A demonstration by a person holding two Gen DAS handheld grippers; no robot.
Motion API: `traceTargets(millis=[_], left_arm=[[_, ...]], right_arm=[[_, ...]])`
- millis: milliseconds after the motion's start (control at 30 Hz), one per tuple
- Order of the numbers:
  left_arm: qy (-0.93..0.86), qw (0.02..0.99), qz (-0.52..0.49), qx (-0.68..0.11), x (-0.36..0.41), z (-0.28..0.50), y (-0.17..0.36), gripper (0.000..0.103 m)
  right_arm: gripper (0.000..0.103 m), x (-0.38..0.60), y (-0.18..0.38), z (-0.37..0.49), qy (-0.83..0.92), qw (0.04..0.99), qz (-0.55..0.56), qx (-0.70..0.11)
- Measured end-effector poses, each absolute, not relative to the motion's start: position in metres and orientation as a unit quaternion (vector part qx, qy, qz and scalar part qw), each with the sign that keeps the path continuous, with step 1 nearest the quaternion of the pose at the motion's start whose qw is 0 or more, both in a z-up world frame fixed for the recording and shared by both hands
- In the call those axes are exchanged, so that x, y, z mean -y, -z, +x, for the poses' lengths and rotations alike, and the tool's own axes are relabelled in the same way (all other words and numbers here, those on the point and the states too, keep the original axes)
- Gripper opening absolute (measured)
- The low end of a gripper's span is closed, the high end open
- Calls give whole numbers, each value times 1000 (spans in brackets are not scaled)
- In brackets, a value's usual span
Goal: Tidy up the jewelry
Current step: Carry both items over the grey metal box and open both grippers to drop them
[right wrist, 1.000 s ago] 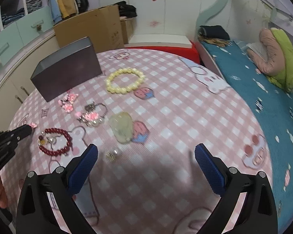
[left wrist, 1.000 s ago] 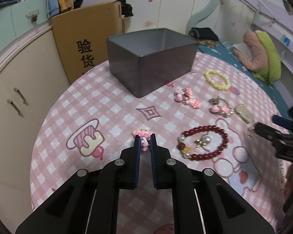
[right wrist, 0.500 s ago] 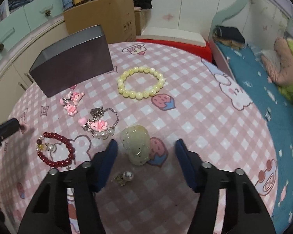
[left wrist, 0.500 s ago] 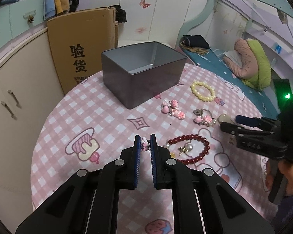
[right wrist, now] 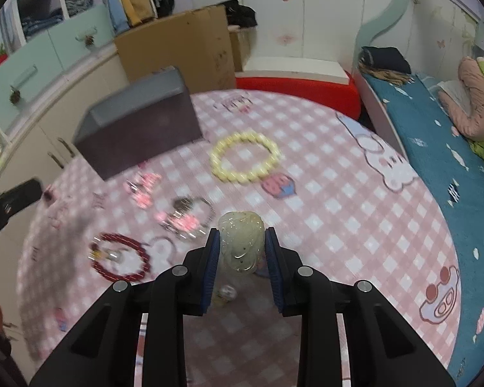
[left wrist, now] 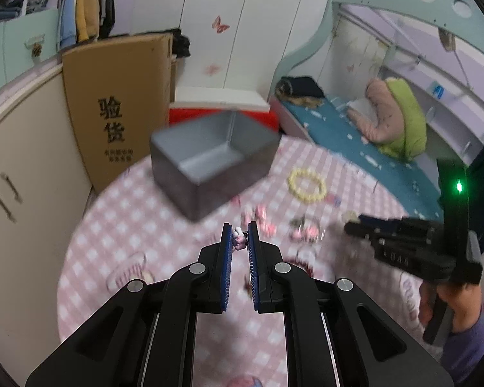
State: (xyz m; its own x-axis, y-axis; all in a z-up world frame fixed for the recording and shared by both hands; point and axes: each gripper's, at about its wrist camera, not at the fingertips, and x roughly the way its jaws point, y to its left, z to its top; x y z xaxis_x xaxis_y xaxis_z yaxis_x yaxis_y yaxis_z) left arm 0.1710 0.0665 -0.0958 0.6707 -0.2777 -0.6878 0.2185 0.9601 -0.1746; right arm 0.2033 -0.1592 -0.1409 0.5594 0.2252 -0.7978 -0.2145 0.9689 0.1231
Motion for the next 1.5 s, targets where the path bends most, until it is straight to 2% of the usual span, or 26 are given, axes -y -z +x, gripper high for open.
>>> traceTargets(millis=[233, 533, 867, 1100, 1133, 1200, 1267, 1333, 1400, 1500], left_arm=[[141, 914, -50, -377, -77, 235, 67, 10], [110, 878, -33, -465, -76, 316, 105, 11], [99, 867, -40, -486, -81, 329, 129, 13], [97, 881, -56, -459, -90, 317, 107, 13], [92, 885, -56, -454, -92, 315, 104, 15], [63, 891, -46, -447, -96, 312, 98, 27], [32, 896, -33, -442, -103, 310, 97, 51], [19, 900, -39, -433, -114, 308, 93, 61], [15, 902, -51, -429, -121, 305, 91, 67], [7, 900, -45, -433, -123, 306, 92, 68]], right_arm=[[28, 135, 107, 227, -156, 891, 17, -425], [28, 87, 86, 284, -173, 892, 6, -418], [28, 47, 96, 320, -180, 877, -38, -443], [28, 42, 101, 330, -196, 864, -44, -462], [28, 39, 101, 332, -198, 861, -44, -465], [28, 34, 103, 334, -198, 858, -52, -471], [28, 30, 106, 338, -198, 854, -56, -479], [28, 26, 110, 341, -198, 848, -62, -488], [28, 19, 115, 343, -201, 841, -70, -498], [28, 8, 122, 343, -200, 832, -88, -510]])
